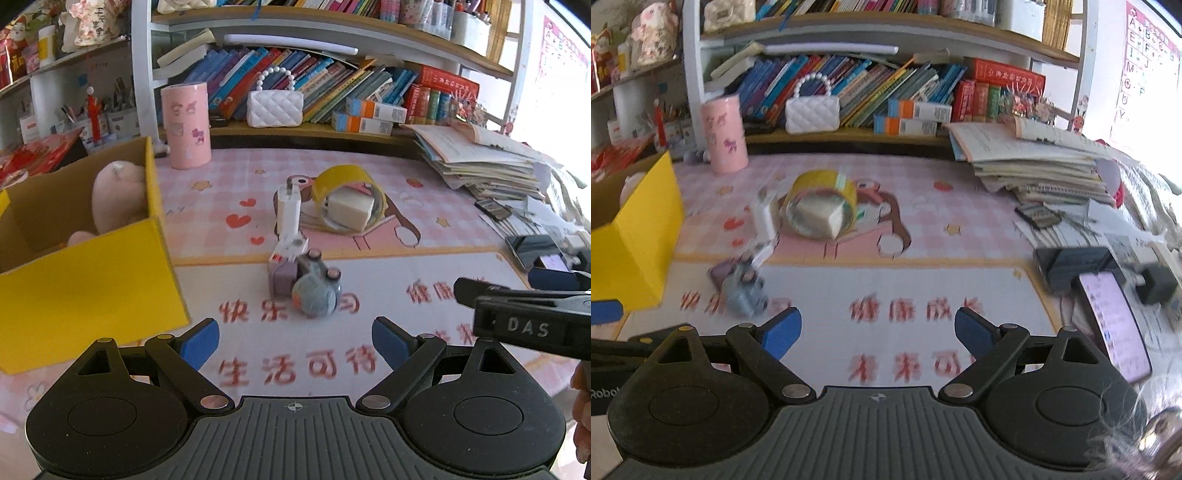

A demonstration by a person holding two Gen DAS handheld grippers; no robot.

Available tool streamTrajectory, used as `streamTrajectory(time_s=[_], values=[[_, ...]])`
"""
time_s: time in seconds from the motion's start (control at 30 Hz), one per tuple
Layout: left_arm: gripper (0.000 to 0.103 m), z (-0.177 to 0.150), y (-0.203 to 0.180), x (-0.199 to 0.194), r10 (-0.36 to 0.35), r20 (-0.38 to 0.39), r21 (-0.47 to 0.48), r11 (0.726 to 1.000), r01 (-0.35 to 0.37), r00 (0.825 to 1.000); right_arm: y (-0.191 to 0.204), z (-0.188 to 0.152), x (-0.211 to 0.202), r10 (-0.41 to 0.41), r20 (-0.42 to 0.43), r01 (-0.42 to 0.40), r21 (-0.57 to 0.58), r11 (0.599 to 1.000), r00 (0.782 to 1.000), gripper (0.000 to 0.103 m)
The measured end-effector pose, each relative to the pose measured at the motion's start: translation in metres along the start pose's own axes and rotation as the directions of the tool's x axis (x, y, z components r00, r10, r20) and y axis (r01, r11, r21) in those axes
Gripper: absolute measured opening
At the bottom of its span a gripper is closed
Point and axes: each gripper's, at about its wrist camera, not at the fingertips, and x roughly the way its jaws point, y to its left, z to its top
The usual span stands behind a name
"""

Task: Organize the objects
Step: 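Withdraw both open tools from the box toward the remaining items, then grasp the grey toy truck with the left tool while the right tool grasps the yellow tape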

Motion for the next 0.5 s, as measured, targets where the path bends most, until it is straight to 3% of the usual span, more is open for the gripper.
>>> streamTrajectory(time_s=[0.5], values=[[0.088, 0.031, -0.013, 0.086, 0.087, -0.077, -0.039, 0.995, -0.091, 0.993, -0.038, 0.03, 0.044, 0.055, 0.031, -0.055, 0.001, 0.999, 0.998, 0.089]])
